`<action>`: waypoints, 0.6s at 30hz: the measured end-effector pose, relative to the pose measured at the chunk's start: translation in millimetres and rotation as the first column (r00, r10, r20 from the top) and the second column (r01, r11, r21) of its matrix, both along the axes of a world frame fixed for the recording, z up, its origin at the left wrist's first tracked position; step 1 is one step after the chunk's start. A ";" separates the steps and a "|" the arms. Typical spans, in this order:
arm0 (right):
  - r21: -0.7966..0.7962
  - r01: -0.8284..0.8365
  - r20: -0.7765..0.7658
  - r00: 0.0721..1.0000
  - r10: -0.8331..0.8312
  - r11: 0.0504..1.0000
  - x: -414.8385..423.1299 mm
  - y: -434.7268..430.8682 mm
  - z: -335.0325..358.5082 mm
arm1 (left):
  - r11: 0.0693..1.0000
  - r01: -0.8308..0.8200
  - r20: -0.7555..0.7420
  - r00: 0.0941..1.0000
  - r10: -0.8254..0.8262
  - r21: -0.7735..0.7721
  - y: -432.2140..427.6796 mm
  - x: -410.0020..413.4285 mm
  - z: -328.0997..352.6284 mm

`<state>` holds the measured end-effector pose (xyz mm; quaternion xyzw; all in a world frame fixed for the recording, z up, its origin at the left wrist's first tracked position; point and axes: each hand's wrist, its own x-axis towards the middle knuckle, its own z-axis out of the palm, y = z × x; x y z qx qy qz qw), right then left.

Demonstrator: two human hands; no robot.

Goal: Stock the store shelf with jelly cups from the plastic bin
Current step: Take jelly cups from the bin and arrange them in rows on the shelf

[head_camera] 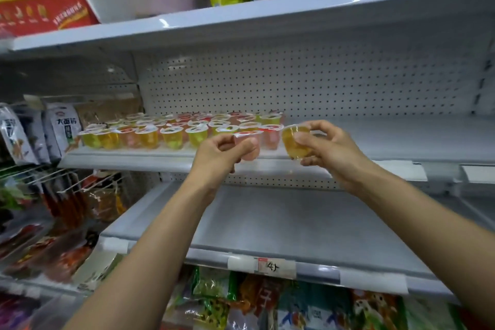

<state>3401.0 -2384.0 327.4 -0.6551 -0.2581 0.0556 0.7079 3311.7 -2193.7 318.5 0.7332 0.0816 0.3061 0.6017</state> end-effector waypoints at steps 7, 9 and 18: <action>-0.045 0.257 0.147 0.957 -0.248 0.965 74.7 23.3 28.7 | 0.999 -0.013 0.045 0.999 0.012 0.032 26.2 43.6 26.0; -0.132 0.283 0.198 0.946 -0.255 0.950 94.5 33.2 29.7 | 0.999 -0.020 0.051 0.999 0.018 0.045 35.5 56.3 33.4; -0.363 0.187 0.209 0.971 -0.116 0.913 139.2 69.5 15.6 | 0.998 0.032 0.037 0.999 -0.034 0.058 63.5 97.5 52.4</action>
